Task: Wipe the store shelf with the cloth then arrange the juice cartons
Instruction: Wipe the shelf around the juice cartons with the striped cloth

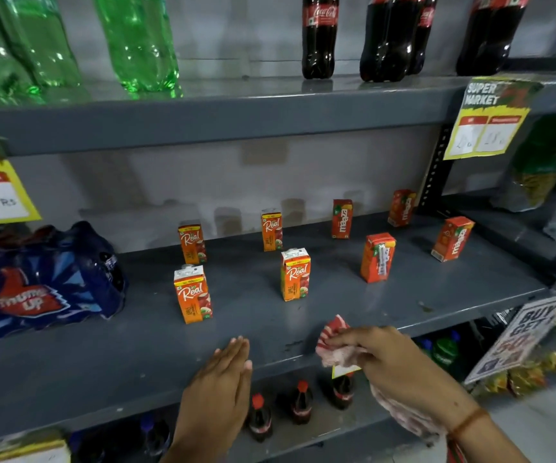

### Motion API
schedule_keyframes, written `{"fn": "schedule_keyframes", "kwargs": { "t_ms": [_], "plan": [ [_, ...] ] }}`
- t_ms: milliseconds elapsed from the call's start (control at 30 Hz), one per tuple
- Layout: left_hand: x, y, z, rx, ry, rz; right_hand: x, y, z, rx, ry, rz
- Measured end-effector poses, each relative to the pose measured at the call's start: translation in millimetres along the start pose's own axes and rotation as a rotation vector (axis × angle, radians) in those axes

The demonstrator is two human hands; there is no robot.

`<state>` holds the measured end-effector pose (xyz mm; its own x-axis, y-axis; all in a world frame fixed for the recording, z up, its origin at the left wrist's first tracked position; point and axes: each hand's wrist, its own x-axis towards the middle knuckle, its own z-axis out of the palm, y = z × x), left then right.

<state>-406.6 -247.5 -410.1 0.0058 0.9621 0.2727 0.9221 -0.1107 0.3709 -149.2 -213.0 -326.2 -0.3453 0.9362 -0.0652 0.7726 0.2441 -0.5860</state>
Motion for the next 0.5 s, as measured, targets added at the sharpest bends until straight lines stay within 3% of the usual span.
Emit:
{"fn": "schedule_keyframes", "kwargs": {
  "t_ms": [100,233,367,500],
  "plan": [
    [-13.6,-35.2,-19.0,0.001,0.169,-0.131,8.0,-10.4,30.2,0.106,0.109,-0.101],
    [-12.1,-98.3,-44.5,-0.018,0.064,-0.403,28.2,-27.5,70.7,0.277,0.163,-0.158],
    [4.7,-137.3,-50.0,0.115,-0.057,-0.34,72.6,-54.4,101.6,0.47,0.245,-0.165],
    [22.0,-148.0,-47.0,0.164,-0.074,-0.33,138.6,-78.7,117.9,0.604,0.345,-0.118]
  ]
}}
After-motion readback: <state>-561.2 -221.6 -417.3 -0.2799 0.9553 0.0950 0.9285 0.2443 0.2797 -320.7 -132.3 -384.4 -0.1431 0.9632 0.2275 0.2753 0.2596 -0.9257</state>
